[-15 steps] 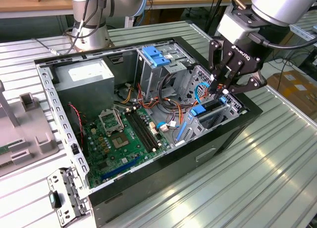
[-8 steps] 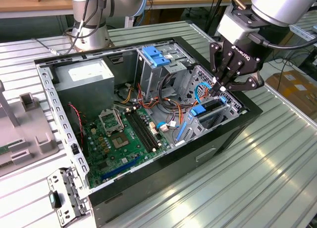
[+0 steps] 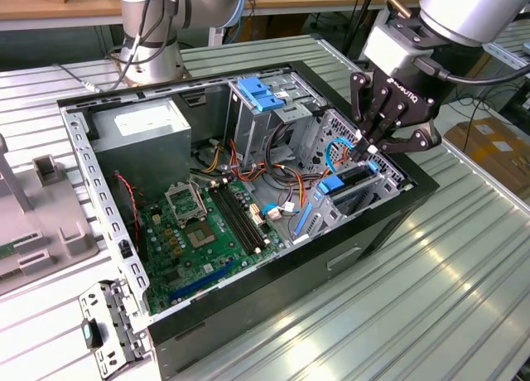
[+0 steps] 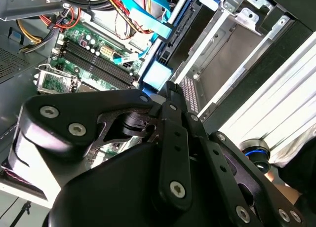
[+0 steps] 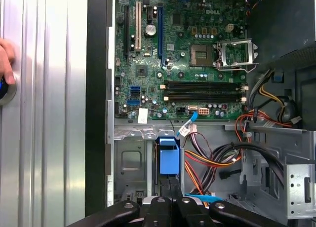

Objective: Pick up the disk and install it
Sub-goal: 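Insert the disk into the insertion slot, then insert the first disk wire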

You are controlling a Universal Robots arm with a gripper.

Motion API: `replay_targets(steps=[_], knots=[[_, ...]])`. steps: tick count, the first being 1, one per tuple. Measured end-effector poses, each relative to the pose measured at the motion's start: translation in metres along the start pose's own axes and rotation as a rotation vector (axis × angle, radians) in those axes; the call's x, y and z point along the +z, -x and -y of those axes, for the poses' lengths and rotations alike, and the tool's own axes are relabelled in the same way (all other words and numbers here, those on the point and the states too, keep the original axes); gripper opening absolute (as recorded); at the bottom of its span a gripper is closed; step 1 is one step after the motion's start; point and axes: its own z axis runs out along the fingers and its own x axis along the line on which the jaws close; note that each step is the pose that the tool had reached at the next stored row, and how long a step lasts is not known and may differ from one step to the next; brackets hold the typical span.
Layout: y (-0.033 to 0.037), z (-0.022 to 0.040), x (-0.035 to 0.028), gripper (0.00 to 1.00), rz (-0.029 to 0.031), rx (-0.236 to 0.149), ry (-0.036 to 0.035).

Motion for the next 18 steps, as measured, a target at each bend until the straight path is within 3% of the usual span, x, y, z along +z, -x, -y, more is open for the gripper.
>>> replay_targets(steps=[9,18], knots=[[-0.0001,0.0061,0.0027,0.11,-0.0001,0.000,0.0000],[-0.0001,0.0064,0.0027,0.11,0.0000,0.000,0.0000]])
